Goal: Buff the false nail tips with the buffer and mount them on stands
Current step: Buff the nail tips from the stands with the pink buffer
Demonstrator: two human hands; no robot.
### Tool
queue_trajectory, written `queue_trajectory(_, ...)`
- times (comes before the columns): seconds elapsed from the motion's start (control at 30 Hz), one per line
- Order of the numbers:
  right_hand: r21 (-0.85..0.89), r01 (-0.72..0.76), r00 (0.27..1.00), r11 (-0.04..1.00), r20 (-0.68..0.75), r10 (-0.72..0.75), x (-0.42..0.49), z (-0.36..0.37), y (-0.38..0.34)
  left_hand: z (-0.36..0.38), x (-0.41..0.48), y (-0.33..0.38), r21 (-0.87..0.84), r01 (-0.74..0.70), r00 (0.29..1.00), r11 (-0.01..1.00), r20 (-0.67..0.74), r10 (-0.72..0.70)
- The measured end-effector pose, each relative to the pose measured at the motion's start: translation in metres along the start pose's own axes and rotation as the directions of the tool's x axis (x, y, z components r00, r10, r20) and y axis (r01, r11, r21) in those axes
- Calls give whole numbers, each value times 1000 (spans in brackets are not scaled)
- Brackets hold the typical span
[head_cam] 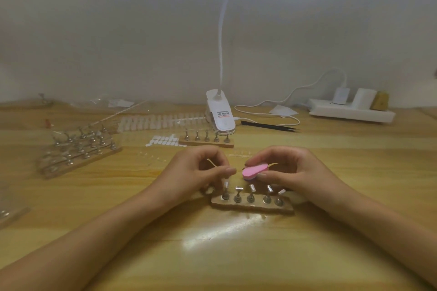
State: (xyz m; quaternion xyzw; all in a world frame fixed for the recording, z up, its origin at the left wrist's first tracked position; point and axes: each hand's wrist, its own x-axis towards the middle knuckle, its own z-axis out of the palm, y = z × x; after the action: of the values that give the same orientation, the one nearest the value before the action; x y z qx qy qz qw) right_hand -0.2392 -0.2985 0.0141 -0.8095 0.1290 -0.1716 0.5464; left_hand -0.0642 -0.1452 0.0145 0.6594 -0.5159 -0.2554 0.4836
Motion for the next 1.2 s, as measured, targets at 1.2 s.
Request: queue_trajectory(1.2, 310, -16, 987, 950, -145, 64, 10, 9, 2, 16, 12, -2, -24, -218, 965, 976, -155, 212)
